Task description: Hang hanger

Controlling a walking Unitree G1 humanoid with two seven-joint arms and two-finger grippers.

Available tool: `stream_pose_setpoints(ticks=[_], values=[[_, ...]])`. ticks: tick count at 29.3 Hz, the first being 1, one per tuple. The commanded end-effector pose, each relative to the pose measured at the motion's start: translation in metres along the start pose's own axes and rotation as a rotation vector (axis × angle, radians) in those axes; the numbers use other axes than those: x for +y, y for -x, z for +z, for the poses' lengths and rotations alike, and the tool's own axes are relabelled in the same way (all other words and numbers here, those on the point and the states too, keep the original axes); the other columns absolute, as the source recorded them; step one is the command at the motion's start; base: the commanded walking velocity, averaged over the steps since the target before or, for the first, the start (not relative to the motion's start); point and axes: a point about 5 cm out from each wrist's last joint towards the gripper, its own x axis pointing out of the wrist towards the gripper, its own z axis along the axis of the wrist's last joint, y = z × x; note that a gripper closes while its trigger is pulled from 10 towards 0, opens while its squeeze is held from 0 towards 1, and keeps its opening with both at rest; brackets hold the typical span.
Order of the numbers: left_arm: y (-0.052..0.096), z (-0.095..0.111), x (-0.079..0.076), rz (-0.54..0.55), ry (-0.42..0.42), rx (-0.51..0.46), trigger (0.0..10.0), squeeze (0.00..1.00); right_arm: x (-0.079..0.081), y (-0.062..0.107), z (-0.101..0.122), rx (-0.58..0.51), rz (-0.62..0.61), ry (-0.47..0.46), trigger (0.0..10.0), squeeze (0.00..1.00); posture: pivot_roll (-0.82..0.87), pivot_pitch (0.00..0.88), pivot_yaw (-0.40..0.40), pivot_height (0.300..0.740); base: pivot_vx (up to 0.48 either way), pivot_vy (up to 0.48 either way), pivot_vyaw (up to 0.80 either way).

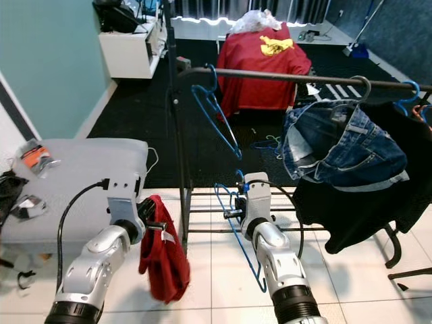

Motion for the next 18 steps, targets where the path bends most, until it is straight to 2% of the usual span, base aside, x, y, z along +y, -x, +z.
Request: stream_pose_setpoints(ticks=[1,11,18], values=[[0.0019,0.0017,-0.0024,-0.013,0.005,-0.008,10.0,0.0,-0.0017,0.0015,-0.0008,-0.008,-0.008,0.0,10.0,0.0,0.01,0.06,-0.034,0.74,-0.319,0.0,0.0],[0.0024,0.0014,-0.0011,-0.022,-0.004,0.0,10.0,0.0,-0.0015,0.0017,-0.0015,-0.005,-0.012,-0.006,10.0,0.0,0.01,0.063,-0.027,0.74,-0.284,0.0,0.0],[0.0024,0.0015,-0.0005,-0.033,-0.009,0.006,10.0,0.0,-0.0015,0.0019,-0.0017,-0.007,-0.017,-0.014,10.0,0.0,0.01,0.062,-0.019,0.74,0.0,0.0,0.0]])
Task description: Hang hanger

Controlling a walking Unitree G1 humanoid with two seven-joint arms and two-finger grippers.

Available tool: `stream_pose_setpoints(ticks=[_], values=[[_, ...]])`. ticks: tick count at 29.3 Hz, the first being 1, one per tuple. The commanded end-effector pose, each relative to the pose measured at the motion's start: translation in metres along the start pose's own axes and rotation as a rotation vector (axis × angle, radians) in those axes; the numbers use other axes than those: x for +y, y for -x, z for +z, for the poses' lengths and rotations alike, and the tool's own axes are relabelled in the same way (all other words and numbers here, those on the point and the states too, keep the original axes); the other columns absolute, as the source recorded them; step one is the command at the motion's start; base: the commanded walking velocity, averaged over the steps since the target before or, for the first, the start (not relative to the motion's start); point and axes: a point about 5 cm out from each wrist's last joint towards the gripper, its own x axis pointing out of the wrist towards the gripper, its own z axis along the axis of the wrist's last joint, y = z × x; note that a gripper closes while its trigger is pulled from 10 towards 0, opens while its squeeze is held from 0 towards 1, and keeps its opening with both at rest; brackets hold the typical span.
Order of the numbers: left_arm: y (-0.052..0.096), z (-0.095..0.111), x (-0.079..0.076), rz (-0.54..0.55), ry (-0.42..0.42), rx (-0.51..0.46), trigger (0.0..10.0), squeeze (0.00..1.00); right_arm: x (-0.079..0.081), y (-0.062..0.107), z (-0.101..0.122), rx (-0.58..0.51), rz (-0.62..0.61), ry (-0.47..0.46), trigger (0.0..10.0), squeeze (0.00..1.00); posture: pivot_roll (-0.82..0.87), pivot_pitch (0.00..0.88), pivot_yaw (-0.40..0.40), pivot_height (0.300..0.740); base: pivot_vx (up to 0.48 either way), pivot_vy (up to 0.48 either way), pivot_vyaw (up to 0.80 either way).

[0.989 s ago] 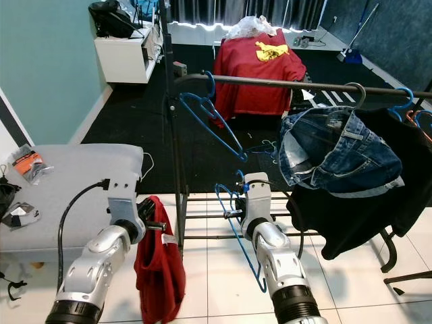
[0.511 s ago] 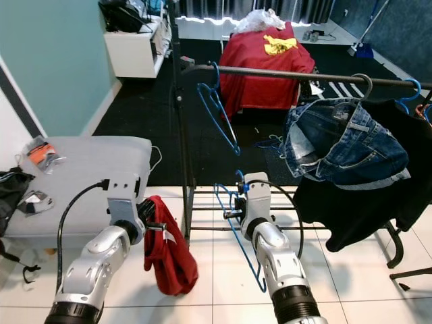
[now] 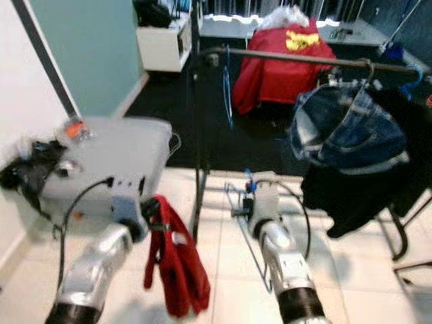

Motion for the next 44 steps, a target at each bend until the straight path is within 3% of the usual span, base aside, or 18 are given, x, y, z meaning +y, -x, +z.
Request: stream_pose_setpoints(ticks=[1,27,32,44], values=[[-0.0008,0.0065,0.0008,-0.006,-0.001,-0.022,10.0,0.0,0.0013,0.0006,-0.0004,-0.005,0.003,-0.002,10.0,0.0,0.02,0.062,-0.017,0.74,0.0,0.0,0.0],[-0.0068,0.0072,-0.0027,-0.05,-0.027,0.009,10.0,0.0,-0.0011,0.0014,-0.0032,0.004,-0.014,-0.02,10.0,0.0,0.01,0.053,0.004,0.74,0.0,0.0,0.0],[-0.007,0.0066,-0.0045,-0.058,-0.034,0.012,10.0,0.0,-0.0018,0.0012,-0.0024,0.003,-0.014,-0.016,10.0,0.0,0.01,0.048,0.002,0.74,0.0,-0.48,0.0],[-0.0077,0.0036,-0.002,-0.034,0.006,0.028,10.0,0.0,-0.0028,0.0012,-0.0035,0.018,-0.004,-0.003,10.0,0.0,0.01,0.032,-0.005,0.74,0.0,-0.027,0.0]])
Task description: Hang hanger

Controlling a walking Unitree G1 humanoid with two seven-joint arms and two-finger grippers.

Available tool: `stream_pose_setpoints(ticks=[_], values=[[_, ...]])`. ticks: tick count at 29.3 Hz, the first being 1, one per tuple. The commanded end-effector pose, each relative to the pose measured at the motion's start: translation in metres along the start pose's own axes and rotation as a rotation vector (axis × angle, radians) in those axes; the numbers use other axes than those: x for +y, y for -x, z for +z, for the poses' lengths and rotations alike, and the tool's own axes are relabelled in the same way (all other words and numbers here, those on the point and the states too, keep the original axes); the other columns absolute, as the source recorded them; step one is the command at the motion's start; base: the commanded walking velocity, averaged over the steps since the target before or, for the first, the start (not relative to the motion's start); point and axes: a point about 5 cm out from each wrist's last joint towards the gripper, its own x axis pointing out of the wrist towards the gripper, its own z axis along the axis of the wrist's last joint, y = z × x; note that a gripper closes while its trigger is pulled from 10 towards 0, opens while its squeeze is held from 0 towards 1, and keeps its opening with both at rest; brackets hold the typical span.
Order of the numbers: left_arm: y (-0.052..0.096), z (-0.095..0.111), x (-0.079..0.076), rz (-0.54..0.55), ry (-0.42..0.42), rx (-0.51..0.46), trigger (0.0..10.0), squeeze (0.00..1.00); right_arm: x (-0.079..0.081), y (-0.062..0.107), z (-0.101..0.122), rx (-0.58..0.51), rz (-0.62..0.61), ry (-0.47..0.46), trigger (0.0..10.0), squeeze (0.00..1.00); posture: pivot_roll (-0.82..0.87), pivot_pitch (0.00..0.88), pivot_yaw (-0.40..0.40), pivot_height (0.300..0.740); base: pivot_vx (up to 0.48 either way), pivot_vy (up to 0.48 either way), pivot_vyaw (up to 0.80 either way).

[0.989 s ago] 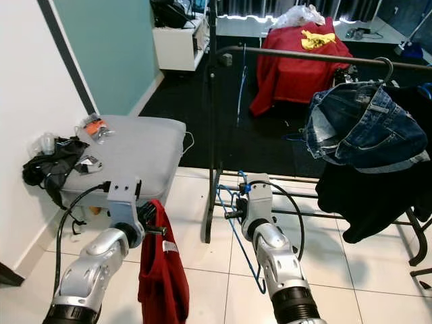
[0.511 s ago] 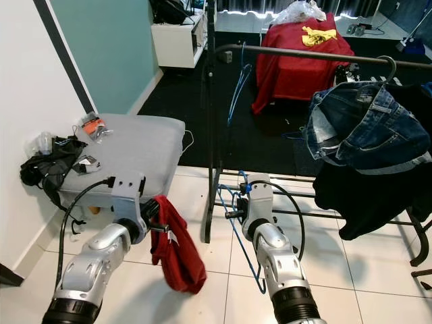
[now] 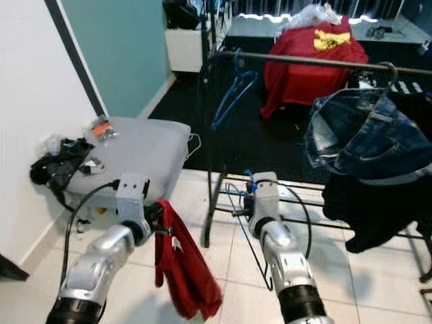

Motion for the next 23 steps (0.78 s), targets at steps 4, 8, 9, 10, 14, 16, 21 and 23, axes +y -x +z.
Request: stream_pose_setpoints(ticks=[4,8,9,10,14,16,21,23], values=[[0.0014,-0.0017,0.0042,0.012,0.013,0.0,10.0,0.0,0.0053,-0.0002,-0.0047,0.021,0.022,-0.006,10.0,0.0,0.0,0.029,-0.006,0.74,0.0,0.0,0.0],[0.0005,-0.0015,0.0027,0.003,0.023,-0.002,10.0,0.0,0.0041,-0.0012,-0.0034,0.019,0.023,0.0,10.0,0.0,0.0,0.021,-0.01,0.74,0.0,0.12,0.0],[0.0005,-0.0015,0.0027,0.003,0.023,-0.002,10.0,0.0,0.0041,-0.0012,-0.0034,0.019,0.023,0.0,10.0,0.0,0.0,0.021,-0.01,0.74,0.0,0.48,0.0],[0.0,-0.001,0.0023,-0.001,0.024,-0.002,10.0,0.0,0.0039,-0.0015,-0.0029,0.018,0.023,0.002,10.0,0.0,0.0,0.019,-0.011,0.74,0.0,0.48,0.0],[-0.0009,-0.0002,0.0028,0.0,0.023,-0.004,10.0,0.0,0.0038,-0.002,-0.0022,0.018,0.026,0.006,10.0,0.0,0.0,0.019,-0.013,0.74,0.0,0.36,0.0],[-0.0012,0.0,0.0032,0.004,0.022,-0.004,10.0,0.0,0.0038,-0.0022,-0.002,0.018,0.026,0.008,10.0,0.0,0.0,0.019,-0.013,0.74,0.0,0.0,0.0],[-0.0004,-0.0001,0.0064,0.019,0.019,-0.005,10.0,0.0,0.0028,-0.0028,-0.0001,0.012,0.038,0.033,10.0,0.0,0.0,0.023,-0.015,0.74,0.0,0.0,0.0],[-0.0004,-0.0001,0.0064,0.019,0.019,-0.005,10.0,0.0,0.0028,-0.0028,-0.0001,0.012,0.038,0.033,10.0,0.0,0.0,0.023,-0.015,0.74,0.0,0.0,0.0]])
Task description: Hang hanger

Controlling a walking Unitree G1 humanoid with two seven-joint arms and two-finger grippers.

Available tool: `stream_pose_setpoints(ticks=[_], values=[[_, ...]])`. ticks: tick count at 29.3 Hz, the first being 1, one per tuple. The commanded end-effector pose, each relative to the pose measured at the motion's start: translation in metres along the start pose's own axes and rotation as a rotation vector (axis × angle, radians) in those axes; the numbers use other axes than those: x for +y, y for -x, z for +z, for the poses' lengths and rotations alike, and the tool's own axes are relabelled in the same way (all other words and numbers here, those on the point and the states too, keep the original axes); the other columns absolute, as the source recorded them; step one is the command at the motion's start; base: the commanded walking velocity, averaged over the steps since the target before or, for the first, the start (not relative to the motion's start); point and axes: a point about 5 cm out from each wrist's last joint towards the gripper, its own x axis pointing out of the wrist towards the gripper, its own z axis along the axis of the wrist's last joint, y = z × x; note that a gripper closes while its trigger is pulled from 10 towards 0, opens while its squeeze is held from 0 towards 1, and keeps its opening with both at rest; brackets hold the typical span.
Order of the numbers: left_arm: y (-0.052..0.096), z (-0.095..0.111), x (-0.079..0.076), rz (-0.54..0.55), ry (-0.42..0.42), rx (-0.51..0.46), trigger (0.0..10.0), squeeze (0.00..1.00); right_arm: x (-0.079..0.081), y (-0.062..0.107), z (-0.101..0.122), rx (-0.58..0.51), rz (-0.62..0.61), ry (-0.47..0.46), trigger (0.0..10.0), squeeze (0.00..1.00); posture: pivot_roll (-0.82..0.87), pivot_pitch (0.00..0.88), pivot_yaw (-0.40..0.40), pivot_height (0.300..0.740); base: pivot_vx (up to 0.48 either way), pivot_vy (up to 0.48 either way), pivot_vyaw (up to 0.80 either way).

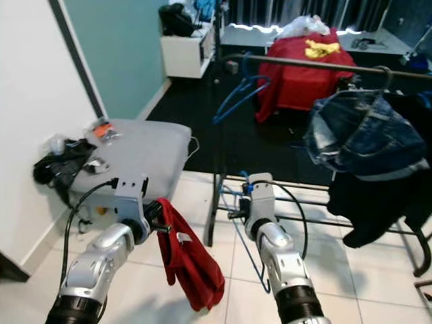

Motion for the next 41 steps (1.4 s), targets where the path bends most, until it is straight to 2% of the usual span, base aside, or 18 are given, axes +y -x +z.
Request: stream_pose_setpoints(ticks=[1,7,9,11,13,14,15,19,22,31,32,33,34,36,37,39,40,41], values=[[0.0,0.002,0.002,0.005,-0.008,-0.01,10.0,0.0,-0.008,0.0,0.002,-0.003,-0.011,0.031,10.0,0.0,-0.01,0.028,-0.017,0.74,0.0,0.0,0.0],[-0.005,0.014,0.008,-0.007,-0.199,-0.022,10.0,0.0,-0.034,0.006,0.024,-0.086,0.069,0.141,10.0,0.0,-0.01,0.033,-0.022,0.74,0.0,0.0,0.0],[-0.003,0.027,0.005,-0.106,-0.341,-0.101,10.0,0.0,-0.042,0.013,0.03,-0.1,0.156,0.243,10.0,0.0,-0.01,0.035,-0.019,0.74,0.0,0.0,0.0],[-0.002,0.033,0.004,-0.164,-0.415,-0.126,10.0,0.0,-0.046,0.018,0.033,-0.111,0.203,0.289,10.0,0.0,-0.02,0.036,-0.017,0.74,0.0,0.0,0.0],[0.003,0.033,0.003,-0.325,-0.545,-0.074,10.0,0.0,-0.055,0.027,0.037,-0.136,0.263,0.316,10.0,0.0,-0.02,0.035,-0.013,0.74,0.0,0.0,0.0],[0.003,0.033,0.003,-0.325,-0.545,-0.074,10.0,0.0,-0.055,0.027,0.037,-0.136,0.263,0.316,10.0,0.0,-0.02,0.035,-0.013,0.74,0.0,0.0,0.0],[0.005,0.03,0.006,-0.362,-0.612,-0.024,10.0,0.0,-0.058,0.03,0.04,-0.147,0.275,0.304,10.0,0.0,-0.01,0.039,-0.006,0.74,0.0,0.0,0.0],[0.008,0.025,0.016,-0.408,-0.7,0.058,10.0,0.0,-0.059,0.036,0.043,-0.151,0.342,0.281,10.0,0.0,-0.02,0.039,-0.001,0.74,0.0,0.0,0.0],[0.017,0.014,0.028,-0.53,-0.802,0.235,10.0,0.0,-0.061,0.041,0.042,-0.131,0.391,0.327,10.0,0.0,-0.02,0.042,0.003,0.74,0.0,0.0,0.0],[0.024,0.007,0.059,-0.477,-0.847,0.514,10.0,0.0,-0.063,0.041,0.042,-0.131,0.402,0.35,10.0,0.0,0.0,0.04,0.011,0.74,0.0,0.0,0.0],[0.011,0.015,0.075,-0.244,-0.736,0.479,10.0,0.0,-0.061,0.039,0.042,-0.141,0.403,0.35,10.0,0.0,0.0,0.04,0.015,0.74,0.0,0.0,0.0],[0.011,0.015,0.075,-0.244,-0.736,0.479,10.0,0.0,-0.061,0.039,0.042,-0.141,0.403,0.35,10.0,0.0,0.0,0.04,0.015,0.74,0.0,0.0,0.0],[-0.001,0.025,0.085,-0.04,-0.536,0.39,10.0,0.0,-0.058,0.037,0.043,-0.149,0.402,0.348,10.0,0.0,0.0,0.041,0.016,0.74,0.0,0.0,0.0],[-0.001,0.025,0.085,-0.04,-0.536,0.39,10.0,0.0,-0.058,0.037,0.043,-0.149,0.402,0.348,10.0,0.0,0.0,0.041,0.016,0.74,0.0,0.0,0.0],[-0.012,0.037,0.091,0.131,-0.1,0.258,10.0,0.0,-0.056,0.036,0.043,-0.157,0.402,0.342,10.0,0.0,0.0,0.04,0.02,0.74,0.0,0.0,0.0],[-0.012,0.037,0.091,0.131,-0.1,0.258,10.0,0.0,-0.056,0.036,0.043,-0.157,0.402,0.342,10.0,0.0,0.0,0.04,0.02,0.74,0.0,0.0,0.0],[-0.016,0.034,0.094,0.239,0.242,0.203,10.0,0.0,-0.055,0.034,0.043,-0.162,0.399,0.338,10.0,0.0,0.01,0.04,0.022,0.74,0.0,0.0,0.0],[-0.016,0.026,0.099,0.328,0.469,0.184,10.0,0.0,-0.053,0.034,0.043,-0.164,0.398,0.332,10.0,0.0,0.01,0.043,0.021,0.74,0.0,0.0,0.0]])
